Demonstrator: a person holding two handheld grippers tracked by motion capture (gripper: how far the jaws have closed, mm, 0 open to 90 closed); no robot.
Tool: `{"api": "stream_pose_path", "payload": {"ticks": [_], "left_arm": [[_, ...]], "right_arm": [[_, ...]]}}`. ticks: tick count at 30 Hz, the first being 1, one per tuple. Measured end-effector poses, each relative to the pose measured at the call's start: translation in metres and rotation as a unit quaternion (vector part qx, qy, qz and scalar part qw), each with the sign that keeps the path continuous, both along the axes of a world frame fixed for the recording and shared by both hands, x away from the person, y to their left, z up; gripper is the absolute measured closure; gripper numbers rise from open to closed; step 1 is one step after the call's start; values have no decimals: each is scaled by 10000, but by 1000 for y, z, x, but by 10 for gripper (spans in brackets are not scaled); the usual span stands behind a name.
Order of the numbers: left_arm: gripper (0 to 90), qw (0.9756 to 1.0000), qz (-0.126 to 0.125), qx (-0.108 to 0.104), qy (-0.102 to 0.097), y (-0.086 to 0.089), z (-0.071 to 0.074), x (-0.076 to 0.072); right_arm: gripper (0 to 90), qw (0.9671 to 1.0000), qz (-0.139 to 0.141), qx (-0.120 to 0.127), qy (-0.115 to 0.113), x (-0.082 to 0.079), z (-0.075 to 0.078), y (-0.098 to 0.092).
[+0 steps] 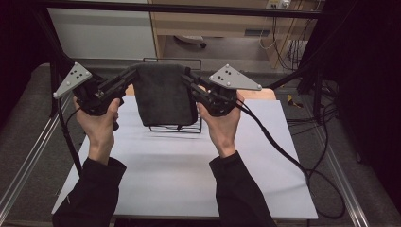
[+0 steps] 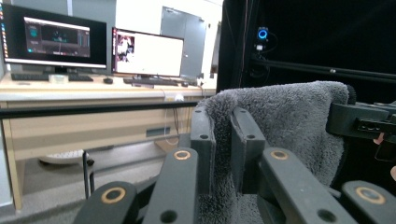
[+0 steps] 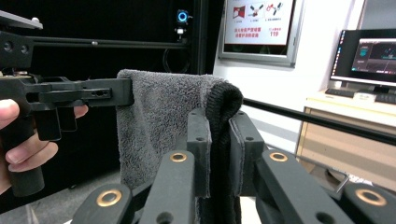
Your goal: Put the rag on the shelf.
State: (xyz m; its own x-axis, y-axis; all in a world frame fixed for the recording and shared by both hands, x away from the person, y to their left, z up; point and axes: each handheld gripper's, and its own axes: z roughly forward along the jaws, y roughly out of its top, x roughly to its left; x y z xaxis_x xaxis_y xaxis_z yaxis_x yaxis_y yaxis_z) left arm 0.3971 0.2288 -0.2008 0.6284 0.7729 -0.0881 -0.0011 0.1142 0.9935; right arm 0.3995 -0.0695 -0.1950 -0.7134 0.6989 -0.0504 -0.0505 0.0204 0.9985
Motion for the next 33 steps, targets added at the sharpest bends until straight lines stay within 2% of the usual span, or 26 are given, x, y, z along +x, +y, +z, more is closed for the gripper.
{"api": "stream_pose_path", "payload": {"ticks": [6, 11, 18, 27, 33], "left_arm": [[807, 9999, 39, -1, -111, -1, 12, 3], [807, 9998, 26, -97, -174, 0, 23, 9], [807, 9997, 17, -149, -209, -1, 36, 18], [807, 9994, 33, -157, -293, 0, 54, 27], [807, 9993, 164, -55, -336, -2, 65, 34]], "right_arm": [[809, 9999, -42, 4, -129, 4, 13, 0], [809, 9996, -66, 81, -256, 9, 23, 1], [809, 9993, -122, 121, -331, 17, 36, 2], [809, 9988, -161, 126, -438, 25, 51, 3], [809, 9986, -195, 125, -481, 35, 62, 5]]}}
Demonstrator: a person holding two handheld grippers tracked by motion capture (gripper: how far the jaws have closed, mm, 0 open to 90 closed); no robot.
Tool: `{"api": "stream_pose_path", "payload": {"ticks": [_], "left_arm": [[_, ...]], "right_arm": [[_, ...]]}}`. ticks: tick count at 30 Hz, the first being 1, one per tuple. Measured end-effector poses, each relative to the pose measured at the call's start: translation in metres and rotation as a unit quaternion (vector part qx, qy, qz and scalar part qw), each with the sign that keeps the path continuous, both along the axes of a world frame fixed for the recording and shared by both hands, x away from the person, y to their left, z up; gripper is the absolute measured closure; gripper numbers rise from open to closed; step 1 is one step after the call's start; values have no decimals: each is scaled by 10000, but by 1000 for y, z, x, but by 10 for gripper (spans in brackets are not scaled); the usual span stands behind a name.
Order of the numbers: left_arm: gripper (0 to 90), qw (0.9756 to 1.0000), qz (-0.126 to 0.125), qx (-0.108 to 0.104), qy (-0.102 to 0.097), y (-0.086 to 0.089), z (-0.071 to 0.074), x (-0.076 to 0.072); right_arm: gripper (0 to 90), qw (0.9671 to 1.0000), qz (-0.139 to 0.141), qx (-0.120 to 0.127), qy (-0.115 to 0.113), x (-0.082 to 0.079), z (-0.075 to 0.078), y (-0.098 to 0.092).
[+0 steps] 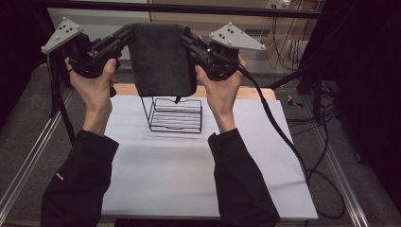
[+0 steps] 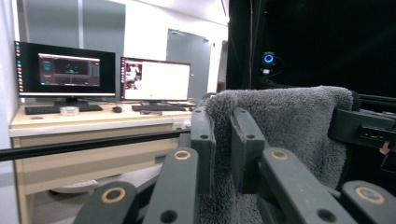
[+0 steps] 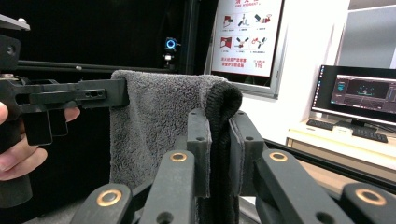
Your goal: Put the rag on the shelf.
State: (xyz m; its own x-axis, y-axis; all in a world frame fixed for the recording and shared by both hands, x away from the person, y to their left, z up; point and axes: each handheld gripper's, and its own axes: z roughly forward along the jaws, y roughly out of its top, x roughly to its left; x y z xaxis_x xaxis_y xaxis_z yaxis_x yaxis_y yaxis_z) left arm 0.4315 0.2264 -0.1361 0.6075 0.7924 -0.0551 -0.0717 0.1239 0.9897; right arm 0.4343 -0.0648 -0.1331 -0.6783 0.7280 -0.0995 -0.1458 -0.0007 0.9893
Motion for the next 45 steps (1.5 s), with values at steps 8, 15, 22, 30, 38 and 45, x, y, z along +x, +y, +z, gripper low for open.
{"api": "stream_pose_path", "payload": {"ticks": [8, 15, 22, 30, 38, 45], "left_arm": [[807, 9999, -24, -93, -36, -2, 10, 11], [807, 9999, -14, -129, -58, -4, 16, 20], [807, 9997, 53, -228, -64, -3, 25, 32], [807, 9997, 93, -204, 5, -2, 28, 47], [807, 9998, 130, -134, 66, -2, 25, 64], [807, 9997, 196, -74, 87, -4, 21, 77]], "right_arm": [[809, 9999, -91, 8, -120, 10, 10, 0], [809, 9998, -157, 16, -117, 20, 17, -1], [810, 9996, -211, 53, -184, 30, 27, 3], [809, 9995, -251, 14, -164, 45, 32, 5], [809, 9993, -328, -122, -151, 59, 30, 7], [809, 9991, -370, -146, -113, 69, 28, 7]]}}
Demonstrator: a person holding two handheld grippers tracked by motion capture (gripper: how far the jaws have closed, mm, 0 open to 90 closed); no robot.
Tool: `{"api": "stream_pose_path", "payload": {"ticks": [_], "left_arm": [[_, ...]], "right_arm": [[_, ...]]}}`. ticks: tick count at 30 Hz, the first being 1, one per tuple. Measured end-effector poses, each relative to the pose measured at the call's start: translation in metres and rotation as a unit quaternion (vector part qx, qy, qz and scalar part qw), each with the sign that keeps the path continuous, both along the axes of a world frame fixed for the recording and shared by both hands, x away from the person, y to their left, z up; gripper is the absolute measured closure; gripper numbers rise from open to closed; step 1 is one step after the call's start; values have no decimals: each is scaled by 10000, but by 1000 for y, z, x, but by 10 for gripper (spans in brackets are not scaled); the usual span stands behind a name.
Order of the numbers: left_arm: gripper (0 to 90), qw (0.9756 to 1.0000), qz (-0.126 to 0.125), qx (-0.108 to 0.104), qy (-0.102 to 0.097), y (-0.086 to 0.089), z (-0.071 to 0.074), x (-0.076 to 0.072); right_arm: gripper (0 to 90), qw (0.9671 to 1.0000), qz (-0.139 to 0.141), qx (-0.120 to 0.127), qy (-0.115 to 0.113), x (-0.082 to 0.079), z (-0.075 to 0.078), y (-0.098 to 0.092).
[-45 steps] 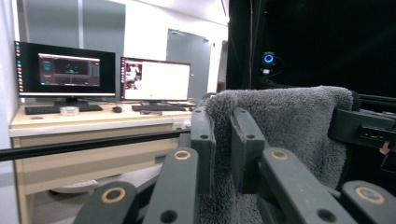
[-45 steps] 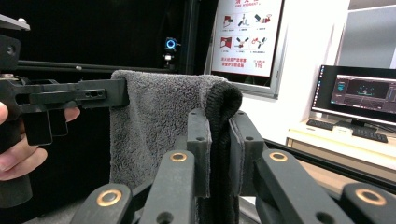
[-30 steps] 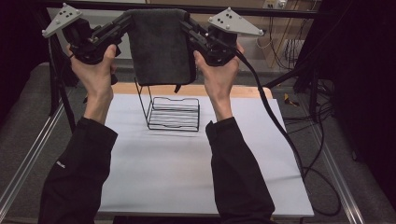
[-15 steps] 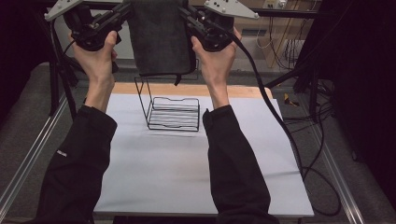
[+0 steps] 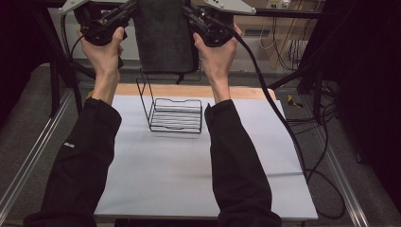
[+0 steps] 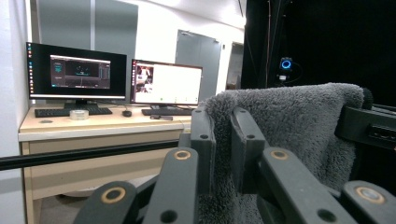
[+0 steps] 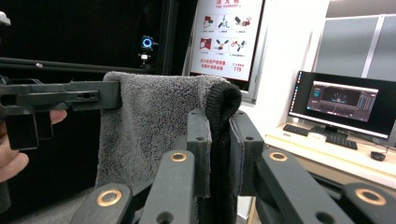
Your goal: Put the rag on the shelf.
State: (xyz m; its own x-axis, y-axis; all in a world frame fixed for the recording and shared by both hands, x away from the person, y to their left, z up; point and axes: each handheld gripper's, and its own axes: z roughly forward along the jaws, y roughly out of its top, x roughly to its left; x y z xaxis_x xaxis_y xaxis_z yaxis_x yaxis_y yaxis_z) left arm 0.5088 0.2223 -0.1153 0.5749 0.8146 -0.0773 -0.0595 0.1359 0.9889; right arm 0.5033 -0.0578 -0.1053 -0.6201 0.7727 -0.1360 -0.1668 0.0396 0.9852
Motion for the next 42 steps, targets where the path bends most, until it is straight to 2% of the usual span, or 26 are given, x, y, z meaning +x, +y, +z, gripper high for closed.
{"api": "stream_pose_path", "payload": {"ticks": [5, 7, 9, 13, 19, 23, 30, 34, 37, 42], "left_arm": [[807, 9999, -3, 71, 113, 1, -11, 7], [807, 9997, -17, 156, 182, 1, -14, 8], [807, 9998, -50, 131, 145, 0, -17, 8], [807, 9994, -101, 239, 207, 0, -25, 7], [806, 9988, -170, 353, 284, 3, -35, 3], [807, 9983, -187, 414, 363, 4, -44, 2], [807, 9968, -362, 489, 527, 8, -62, -5], [807, 9962, -364, 586, 537, 8, -70, -10], [807, 9951, -380, 654, 639, 8, -75, -11], [806, 9944, -466, 687, 650, 9, -80, -16]], "right_arm": [[809, 9998, -64, -183, 82, 5, -6, 3], [809, 9997, -56, -183, 157, 7, -10, 2], [809, 9996, -33, -135, 230, 8, -14, 0], [809, 9994, 4, -133, 312, 6, -20, -3], [809, 9989, 68, -161, 439, 5, -30, -4], [809, 9982, 109, -193, 566, 6, -41, -4], [809, 9969, 196, -202, 731, 5, -60, -6], [809, 9957, 274, -178, 863, 3, -73, -8], [809, 9954, 304, -185, 885, 1, -77, -9], [809, 9950, 347, -192, 922, -2, -86, -11]]}}
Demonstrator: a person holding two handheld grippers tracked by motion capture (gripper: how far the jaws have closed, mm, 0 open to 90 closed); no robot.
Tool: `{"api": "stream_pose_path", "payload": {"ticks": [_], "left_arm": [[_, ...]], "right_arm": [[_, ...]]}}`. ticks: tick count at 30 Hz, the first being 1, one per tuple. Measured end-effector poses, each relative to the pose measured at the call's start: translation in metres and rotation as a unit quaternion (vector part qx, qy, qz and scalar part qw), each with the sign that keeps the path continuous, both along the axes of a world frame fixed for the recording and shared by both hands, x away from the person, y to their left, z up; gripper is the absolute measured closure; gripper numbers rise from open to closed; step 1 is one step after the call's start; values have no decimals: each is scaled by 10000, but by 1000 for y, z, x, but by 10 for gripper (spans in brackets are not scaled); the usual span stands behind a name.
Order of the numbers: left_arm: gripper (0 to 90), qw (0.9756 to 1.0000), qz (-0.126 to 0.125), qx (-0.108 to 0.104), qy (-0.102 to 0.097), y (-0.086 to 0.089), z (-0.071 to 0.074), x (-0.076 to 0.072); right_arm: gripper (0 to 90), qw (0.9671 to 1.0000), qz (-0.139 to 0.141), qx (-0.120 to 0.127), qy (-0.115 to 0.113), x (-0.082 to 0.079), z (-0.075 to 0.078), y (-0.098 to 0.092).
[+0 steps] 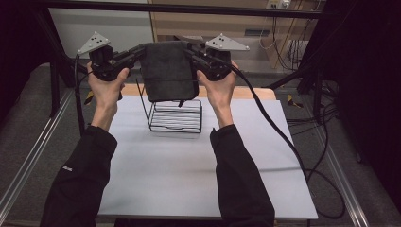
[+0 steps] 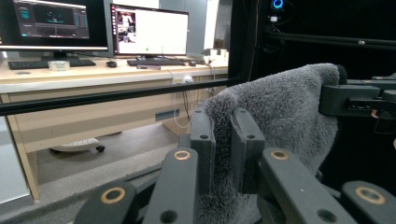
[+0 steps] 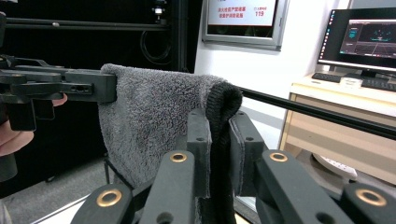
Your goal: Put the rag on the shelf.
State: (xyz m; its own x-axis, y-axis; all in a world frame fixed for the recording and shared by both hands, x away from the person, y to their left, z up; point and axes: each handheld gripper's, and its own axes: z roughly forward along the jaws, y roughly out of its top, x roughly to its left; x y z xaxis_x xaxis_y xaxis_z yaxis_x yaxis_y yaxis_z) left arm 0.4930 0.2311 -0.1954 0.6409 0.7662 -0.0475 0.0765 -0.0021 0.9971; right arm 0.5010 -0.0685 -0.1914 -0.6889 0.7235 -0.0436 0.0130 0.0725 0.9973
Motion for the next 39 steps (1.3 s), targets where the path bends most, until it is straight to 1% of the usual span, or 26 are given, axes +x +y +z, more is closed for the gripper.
{"api": "stream_pose_path", "payload": {"ticks": [2, 6, 8, 9, 11, 12, 16, 19, 24, 27, 29, 31, 33, 34, 39], "left_arm": [[806, 10000, -26, 78, 54, 0, -2, -1], [806, 9997, -49, 189, 110, 0, -6, -3], [806, 9996, -45, 256, 64, 0, -6, -6], [806, 9997, -89, 219, 79, 0, -6, -7], [806, 9996, -108, 261, 65, 1, -8, -9], [806, 9996, -117, 228, 67, 1, -9, -10], [806, 9995, -140, 250, 94, 2, -11, -13], [805, 9993, -162, 313, 96, 2, -12, -15], [805, 9991, -180, 361, 135, 2, -13, -19], [804, 9989, -216, 370, 208, 1, -15, -24], [803, 9985, -249, 412, 256, 2, -17, -27], [799, 9983, -268, 397, 341, 3, -19, -29], [797, 9977, -281, 438, 439, 4, -22, -32], [796, 9974, -269, 485, 451, 4, -23, -33], [786, 9966, -317, 538, 534, 5, -30, -39]], "right_arm": [[809, 10000, 31, -50, 42, -2, -5, -1], [809, 9999, 56, -100, 60, -3, -8, -2], [809, 9999, 88, -99, 86, -5, -10, -3], [808, 9998, 129, -90, 94, -7, -11, -4], [808, 9998, 153, -89, 84, -8, -11, -4], [808, 9998, 172, -94, 99, -9, -12, -5], [808, 9996, 212, -169, 94, -12, -12, -4], [808, 9994, 235, -242, 94, -14, -13, -4], [808, 9992, 267, -295, 101, -17, -15, -4], [807, 9988, 295, -340, 184, -19, -17, -6], [807, 9985, 354, -348, 228, -21, -19, -6], [807, 9981, 419, -369, 273, -23, -20, -7], [807, 9977, 465, -394, 308, -25, -22, -7], [806, 9975, 482, -414, 319, -26, -23, -7], [804, 9966, 565, -446, 409, -29, -28, -8]]}}
